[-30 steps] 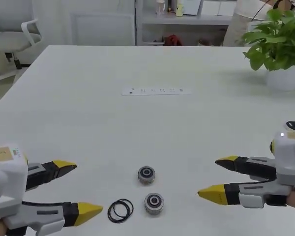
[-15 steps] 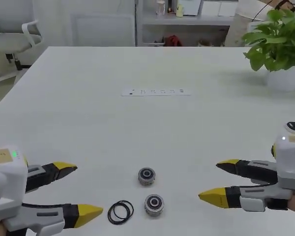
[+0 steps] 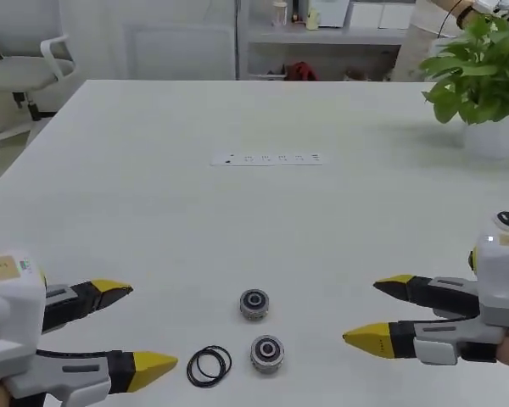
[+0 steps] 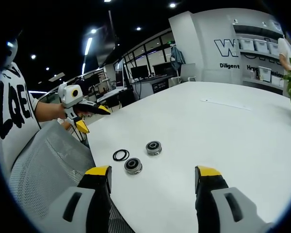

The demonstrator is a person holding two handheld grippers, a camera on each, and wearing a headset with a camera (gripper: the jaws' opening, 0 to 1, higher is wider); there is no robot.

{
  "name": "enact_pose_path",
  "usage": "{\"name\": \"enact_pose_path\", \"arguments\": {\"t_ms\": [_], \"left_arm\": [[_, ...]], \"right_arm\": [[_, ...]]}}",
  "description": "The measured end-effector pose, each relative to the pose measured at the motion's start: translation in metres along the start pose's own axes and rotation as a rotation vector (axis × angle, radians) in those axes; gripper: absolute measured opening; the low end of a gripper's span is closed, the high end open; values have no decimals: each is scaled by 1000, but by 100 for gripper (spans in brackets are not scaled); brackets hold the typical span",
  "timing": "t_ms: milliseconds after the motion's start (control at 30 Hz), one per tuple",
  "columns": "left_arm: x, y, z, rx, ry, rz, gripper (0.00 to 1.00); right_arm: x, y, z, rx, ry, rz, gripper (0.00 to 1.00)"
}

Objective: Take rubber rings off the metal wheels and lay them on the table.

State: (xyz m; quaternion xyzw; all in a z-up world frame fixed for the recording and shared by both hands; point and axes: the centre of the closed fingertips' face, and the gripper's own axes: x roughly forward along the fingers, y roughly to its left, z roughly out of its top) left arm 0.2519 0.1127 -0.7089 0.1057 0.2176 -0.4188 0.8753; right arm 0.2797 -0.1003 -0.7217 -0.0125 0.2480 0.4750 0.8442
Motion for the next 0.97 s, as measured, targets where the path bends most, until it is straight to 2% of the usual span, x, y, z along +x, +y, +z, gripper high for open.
{"name": "enact_pose_path", "arguments": {"t_ms": [967], "left_arm": [[-1, -3, -5, -7, 6, -4, 66]], "right_arm": [[2, 1, -9, 17, 9, 4, 66]]}}
